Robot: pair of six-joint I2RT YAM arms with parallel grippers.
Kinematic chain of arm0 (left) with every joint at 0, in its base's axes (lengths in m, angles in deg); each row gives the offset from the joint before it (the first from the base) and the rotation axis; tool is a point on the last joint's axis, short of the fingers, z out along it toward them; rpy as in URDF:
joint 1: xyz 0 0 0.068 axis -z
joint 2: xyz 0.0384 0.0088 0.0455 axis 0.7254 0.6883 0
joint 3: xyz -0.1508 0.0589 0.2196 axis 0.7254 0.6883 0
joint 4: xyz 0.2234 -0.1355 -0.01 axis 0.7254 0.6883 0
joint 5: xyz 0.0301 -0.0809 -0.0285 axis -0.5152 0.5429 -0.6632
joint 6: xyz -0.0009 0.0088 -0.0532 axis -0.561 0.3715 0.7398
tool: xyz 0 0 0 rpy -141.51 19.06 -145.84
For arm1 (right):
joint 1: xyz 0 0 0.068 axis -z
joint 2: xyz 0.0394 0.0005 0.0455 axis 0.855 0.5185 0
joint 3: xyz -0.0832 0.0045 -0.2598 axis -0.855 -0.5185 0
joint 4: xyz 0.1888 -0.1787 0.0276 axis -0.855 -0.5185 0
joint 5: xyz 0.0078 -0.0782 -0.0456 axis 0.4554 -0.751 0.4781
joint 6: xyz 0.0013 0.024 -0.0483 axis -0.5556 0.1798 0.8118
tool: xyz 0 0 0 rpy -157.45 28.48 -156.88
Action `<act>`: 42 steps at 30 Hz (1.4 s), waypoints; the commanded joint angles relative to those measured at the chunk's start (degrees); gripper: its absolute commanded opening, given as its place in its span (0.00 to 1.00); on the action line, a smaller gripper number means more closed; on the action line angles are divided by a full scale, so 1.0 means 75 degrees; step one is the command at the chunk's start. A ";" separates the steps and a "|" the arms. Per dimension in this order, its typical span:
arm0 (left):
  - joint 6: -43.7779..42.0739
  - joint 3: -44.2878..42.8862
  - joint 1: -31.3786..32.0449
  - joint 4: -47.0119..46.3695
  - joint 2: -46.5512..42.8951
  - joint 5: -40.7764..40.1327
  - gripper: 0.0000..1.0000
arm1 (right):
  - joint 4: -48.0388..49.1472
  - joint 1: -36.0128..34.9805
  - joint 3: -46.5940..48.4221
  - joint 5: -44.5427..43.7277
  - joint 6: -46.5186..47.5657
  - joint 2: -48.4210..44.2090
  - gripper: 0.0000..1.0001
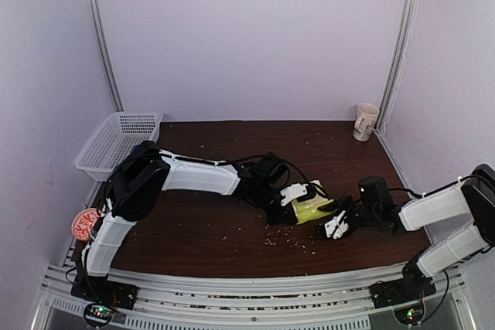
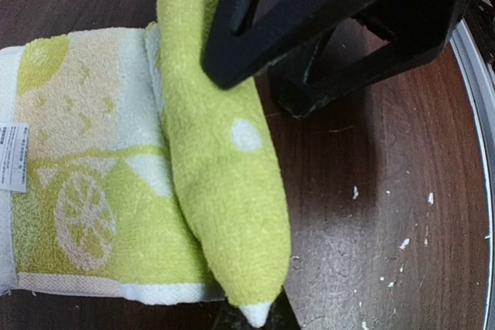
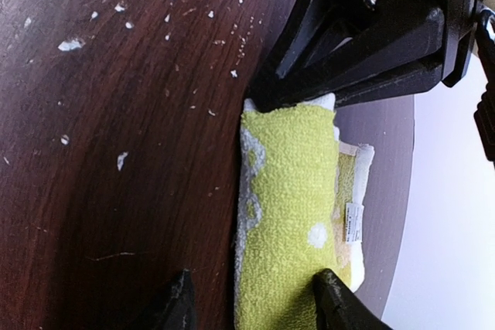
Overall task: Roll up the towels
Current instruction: Roll the towel at the center of the board.
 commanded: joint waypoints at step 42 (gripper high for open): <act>-0.0102 0.0773 -0.0151 -0.0031 -0.0667 -0.0597 0.44 | -0.1705 -0.0090 0.1175 -0.0677 -0.0742 0.0695 0.00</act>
